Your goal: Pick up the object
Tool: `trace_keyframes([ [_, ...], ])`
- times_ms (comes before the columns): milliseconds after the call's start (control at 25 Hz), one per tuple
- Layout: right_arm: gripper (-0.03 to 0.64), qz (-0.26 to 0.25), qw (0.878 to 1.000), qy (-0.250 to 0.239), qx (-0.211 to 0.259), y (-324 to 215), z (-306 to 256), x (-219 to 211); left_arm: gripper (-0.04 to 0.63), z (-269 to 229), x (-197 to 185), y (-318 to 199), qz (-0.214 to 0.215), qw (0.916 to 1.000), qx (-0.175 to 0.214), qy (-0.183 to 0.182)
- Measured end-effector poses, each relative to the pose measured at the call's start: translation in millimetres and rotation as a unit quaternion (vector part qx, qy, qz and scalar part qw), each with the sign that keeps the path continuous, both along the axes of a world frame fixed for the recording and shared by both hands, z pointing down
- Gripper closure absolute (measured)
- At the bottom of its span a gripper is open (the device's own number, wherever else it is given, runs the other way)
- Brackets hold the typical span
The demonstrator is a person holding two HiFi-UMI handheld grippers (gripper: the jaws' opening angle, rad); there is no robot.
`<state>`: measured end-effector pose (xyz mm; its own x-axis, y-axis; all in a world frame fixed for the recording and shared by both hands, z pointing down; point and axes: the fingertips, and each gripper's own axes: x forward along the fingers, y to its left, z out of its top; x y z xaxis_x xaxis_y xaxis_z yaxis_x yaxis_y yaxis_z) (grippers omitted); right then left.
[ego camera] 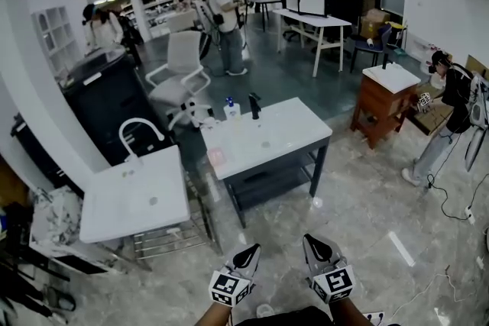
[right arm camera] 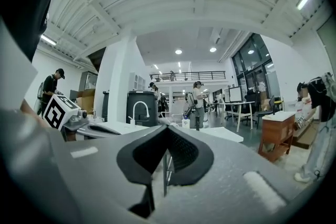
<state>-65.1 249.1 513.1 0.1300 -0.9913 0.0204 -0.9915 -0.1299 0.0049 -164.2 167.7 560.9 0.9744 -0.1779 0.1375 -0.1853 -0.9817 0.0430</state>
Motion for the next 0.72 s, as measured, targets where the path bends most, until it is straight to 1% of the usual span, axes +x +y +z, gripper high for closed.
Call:
trace_keyframes([
  [80,0.614,0.010,1.000,0.014,0.000,-5,-3,-7,0.580,3,-6,-7,-0.001,1.0000,-0.002,0.000],
  [200,0.614,0.016,1.000,0.008,0.000,-13,-4,-12,0.580,2,-10,-18,-0.007,1.0000,-0.003,0.004],
  [360,0.614,-0.004,1.000,0.026,-0.014,-28,-4,-7,0.580,-1,-4,-32,-0.014,0.9999,-0.003,0.006],
  [520,0.614,-0.020,0.999,0.023,-0.014,-46,-6,10,0.580,-4,12,-47,-0.025,0.9997,-0.001,0.006],
  [720,0.614,-0.041,0.999,0.017,-0.017,-70,-3,48,0.580,-8,44,-64,-0.044,0.9990,-0.007,0.008],
])
